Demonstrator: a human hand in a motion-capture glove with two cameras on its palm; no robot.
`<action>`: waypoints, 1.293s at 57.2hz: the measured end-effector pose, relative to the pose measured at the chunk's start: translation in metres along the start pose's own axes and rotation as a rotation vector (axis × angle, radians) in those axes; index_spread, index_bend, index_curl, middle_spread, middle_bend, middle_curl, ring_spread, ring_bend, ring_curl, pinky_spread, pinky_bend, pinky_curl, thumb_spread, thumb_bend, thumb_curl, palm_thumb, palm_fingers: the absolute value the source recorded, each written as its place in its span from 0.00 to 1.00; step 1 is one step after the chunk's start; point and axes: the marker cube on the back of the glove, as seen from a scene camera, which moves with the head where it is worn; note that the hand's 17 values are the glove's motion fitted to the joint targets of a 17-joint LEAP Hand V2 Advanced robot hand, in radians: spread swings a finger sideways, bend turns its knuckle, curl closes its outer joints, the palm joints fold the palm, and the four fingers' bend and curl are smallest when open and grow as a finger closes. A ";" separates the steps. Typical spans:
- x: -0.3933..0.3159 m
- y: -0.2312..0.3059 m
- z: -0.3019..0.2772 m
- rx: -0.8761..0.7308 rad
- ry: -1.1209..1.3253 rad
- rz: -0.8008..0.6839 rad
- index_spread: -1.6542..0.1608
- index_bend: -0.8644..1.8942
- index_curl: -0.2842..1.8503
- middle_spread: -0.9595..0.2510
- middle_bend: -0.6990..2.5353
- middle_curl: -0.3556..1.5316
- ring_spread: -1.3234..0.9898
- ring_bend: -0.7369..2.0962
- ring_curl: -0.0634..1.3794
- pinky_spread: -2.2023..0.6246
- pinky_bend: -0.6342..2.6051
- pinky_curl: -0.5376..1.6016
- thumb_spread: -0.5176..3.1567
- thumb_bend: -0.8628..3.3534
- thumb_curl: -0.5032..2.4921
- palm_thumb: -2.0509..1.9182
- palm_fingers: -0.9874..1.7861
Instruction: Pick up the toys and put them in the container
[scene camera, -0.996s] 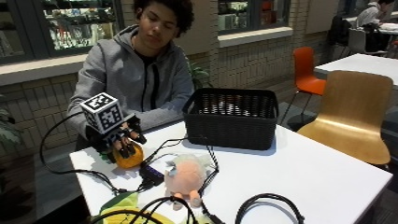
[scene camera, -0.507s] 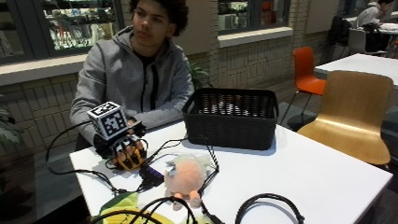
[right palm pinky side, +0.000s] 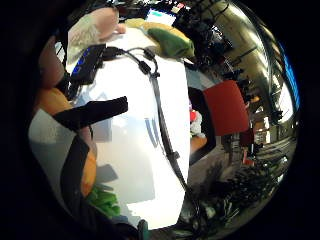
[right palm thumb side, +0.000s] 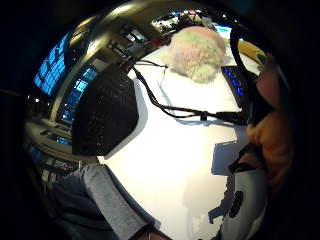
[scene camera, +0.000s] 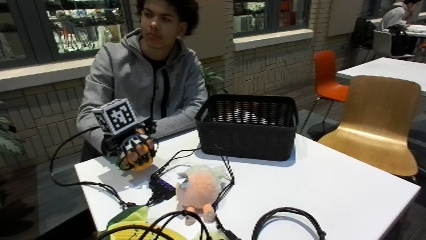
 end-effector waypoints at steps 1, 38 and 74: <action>-0.002 -0.001 -0.005 0.004 -0.010 -0.010 0.78 0.52 0.42 0.61 0.38 0.50 0.40 0.59 0.38 0.65 0.49 0.44 0.36 0.26 0.42 0.72 0.68; -0.306 -0.098 -0.059 -0.033 -0.201 -0.644 0.79 0.55 0.56 0.53 0.41 0.67 0.38 0.63 0.50 0.64 0.54 0.48 0.24 0.25 0.51 0.72 0.61; -0.269 -0.110 -0.070 -0.144 -0.208 -0.569 0.74 0.36 0.40 0.76 0.26 0.53 0.51 0.36 0.34 0.79 0.53 0.44 0.47 0.20 0.38 0.56 0.30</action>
